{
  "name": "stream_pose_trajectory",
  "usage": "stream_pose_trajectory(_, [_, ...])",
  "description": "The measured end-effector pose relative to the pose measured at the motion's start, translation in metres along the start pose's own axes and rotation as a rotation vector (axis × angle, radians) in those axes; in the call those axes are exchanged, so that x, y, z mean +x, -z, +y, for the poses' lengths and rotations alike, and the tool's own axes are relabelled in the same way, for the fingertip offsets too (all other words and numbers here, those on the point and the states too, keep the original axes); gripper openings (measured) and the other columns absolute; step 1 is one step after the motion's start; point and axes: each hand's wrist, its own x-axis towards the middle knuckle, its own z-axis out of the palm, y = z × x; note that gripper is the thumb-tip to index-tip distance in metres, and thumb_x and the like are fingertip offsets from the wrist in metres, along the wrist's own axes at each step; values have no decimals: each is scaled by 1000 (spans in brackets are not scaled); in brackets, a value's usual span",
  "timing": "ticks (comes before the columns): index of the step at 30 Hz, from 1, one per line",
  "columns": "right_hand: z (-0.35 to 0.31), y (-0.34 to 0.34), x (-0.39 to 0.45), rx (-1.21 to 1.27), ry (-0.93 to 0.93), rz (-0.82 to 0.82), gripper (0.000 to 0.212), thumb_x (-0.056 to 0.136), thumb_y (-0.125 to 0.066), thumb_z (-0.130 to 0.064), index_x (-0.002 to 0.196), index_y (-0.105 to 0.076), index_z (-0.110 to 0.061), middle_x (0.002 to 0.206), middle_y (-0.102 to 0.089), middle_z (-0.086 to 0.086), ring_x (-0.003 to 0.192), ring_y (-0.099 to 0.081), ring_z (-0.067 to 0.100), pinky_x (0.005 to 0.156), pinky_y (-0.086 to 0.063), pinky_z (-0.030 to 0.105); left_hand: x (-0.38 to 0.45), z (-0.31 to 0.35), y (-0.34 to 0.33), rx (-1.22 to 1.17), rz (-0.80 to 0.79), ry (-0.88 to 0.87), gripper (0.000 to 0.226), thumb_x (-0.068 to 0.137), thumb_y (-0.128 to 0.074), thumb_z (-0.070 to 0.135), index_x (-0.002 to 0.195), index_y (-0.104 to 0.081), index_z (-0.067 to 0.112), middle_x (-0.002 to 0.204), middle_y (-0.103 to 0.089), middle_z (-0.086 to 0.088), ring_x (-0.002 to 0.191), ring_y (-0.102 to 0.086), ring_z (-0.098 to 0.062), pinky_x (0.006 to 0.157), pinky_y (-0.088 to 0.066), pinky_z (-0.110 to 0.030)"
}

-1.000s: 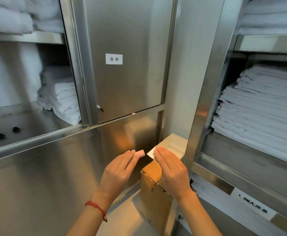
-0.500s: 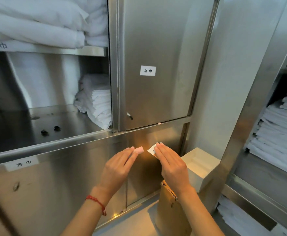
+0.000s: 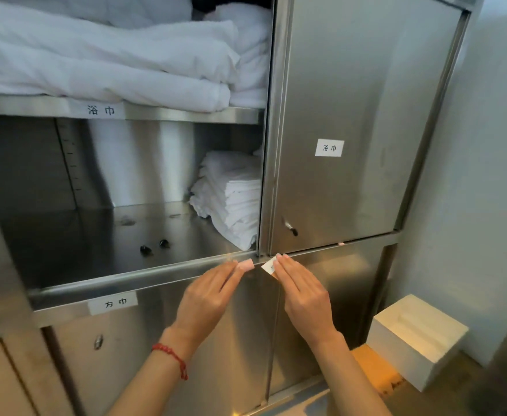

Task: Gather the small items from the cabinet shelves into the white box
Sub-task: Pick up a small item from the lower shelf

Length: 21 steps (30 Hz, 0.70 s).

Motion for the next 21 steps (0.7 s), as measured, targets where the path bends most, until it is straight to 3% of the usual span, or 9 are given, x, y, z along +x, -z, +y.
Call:
stream_pose_trajectory(3, [-19, -22, 13, 51, 12, 24, 30, 85, -53, 2, 111, -67, 1, 116, -66, 14, 111, -62, 24, 100, -45, 33, -8, -25, 8, 24, 8, -12, 38, 94, -45, -6, 127, -57, 9, 113, -67, -4, 100, -64, -17, 89, -49, -29])
stream_pose_trajectory(5, [-31, -37, 21, 60, 20, 18, 30, 83, -56, 3, 111, -68, 1, 116, -66, 14, 111, -62, 24, 100, -45, 33, -16, -40, 14, 52, -2, -8, 38, 92, -47, -7, 123, -62, 8, 113, -67, -5, 100, -65, -18, 87, -51, -31])
stream_pose_trajectory(7, [-42, -49, 28, 75, 32, 23, 27, 86, -58, 1, 110, -69, 1, 116, -66, 14, 110, -62, 23, 99, -46, 34, -24, -55, 19, 75, -16, 5, 37, 93, -43, -6, 121, -64, 7, 112, -67, -7, 100, -66, -19, 88, -51, -31])
stream_pose_trajectory(10, [-59, -66, 37, 98, 51, 45, 27, 95, -45, -1, 109, -69, 2, 115, -66, 15, 110, -63, 24, 97, -49, 35, -32, -75, 27, 91, -30, 23, 39, 98, -34, -5, 122, -63, 6, 111, -68, -8, 100, -66, -20, 87, -53, -33])
stream_pose_trajectory(16, [-82, -93, 47, 147, 67, 7, 30, 85, -53, 5, 111, -68, 1, 117, -65, 14, 112, -62, 24, 98, -47, 33, -42, -103, 38, 144, 22, 51, 35, 98, -31, -5, 123, -53, 7, 105, -69, -11, 97, -63, -20, 92, -44, -29])
stream_pose_trajectory(21, [-88, -116, 51, 180, 75, -31, 37, 78, -60, 8, 113, -67, 1, 120, -64, 13, 114, -60, 24, 100, -45, 34, -56, -126, 30, 183, -22, 51, 34, 96, -36, -6, 120, -57, 5, 110, -68, -11, 97, -67, -23, 87, -51, -32])
